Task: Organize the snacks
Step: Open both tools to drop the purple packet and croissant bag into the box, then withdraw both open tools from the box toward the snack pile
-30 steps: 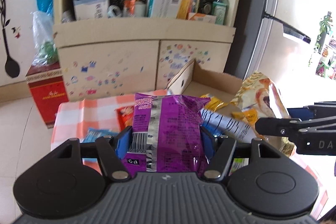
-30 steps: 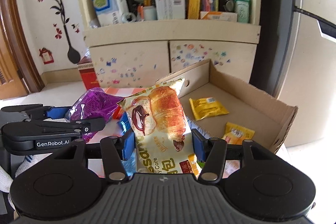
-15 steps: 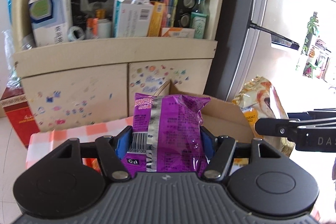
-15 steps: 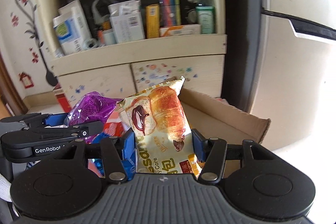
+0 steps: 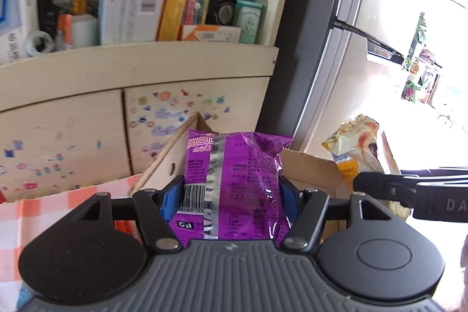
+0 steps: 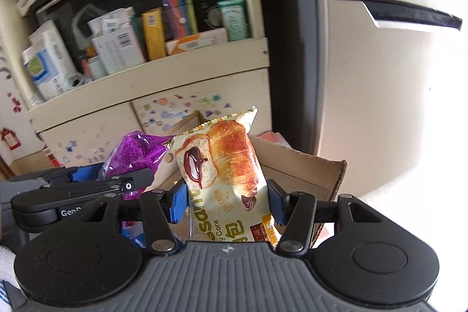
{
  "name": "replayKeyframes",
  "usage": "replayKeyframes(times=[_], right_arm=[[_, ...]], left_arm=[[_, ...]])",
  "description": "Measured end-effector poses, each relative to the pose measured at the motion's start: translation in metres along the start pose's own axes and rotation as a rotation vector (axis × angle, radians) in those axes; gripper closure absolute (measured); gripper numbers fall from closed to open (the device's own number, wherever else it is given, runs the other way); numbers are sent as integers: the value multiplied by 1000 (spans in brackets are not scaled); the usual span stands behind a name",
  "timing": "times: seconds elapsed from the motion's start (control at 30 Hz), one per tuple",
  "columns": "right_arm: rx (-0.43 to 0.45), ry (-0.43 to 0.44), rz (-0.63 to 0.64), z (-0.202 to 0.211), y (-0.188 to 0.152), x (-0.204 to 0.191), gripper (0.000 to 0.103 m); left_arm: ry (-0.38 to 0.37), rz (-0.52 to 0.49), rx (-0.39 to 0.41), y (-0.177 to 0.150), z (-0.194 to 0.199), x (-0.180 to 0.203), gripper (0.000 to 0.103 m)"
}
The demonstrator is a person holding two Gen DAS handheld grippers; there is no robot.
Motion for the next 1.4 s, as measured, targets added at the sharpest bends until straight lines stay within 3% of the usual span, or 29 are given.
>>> replayKeyframes(times=[0.2, 0.27, 0.33, 0.43, 0.73, 1.1, 1.4], right_arm=[[-5, -73, -72, -17, 3, 17, 41], [-14, -84, -97, -23, 3, 22, 39], [-10, -84, -99, -26, 4, 22, 26], [7, -90, -81, -24, 7, 19, 18], [-15, 52, 1, -19, 1, -18, 11], [-110, 158, 195, -26, -32, -76, 8], [-156, 217, 273, -27, -55, -103, 8]], left_arm=[[-6, -36, -11, 0, -35, 8, 36], [-6, -57, -7, -2, -42, 11, 25], [1, -46, 1, -2, -43, 11, 15], [-15, -13, -1, 6, -37, 8, 11], [74, 38, 4, 21, 6, -41, 8], [196, 59, -52, -8, 37, -103, 7], [263, 84, -85, -28, 60, -146, 7]])
Point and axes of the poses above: each gripper's, at about its wrist camera, not at the fingertips, and z roughly against the way its jaws point, x to its right, y to its top, the point moved 8 cm from there along -z, roughly the way its jaws point, and after that the axes turned 6 degrees about y, right-handed, at the moved point
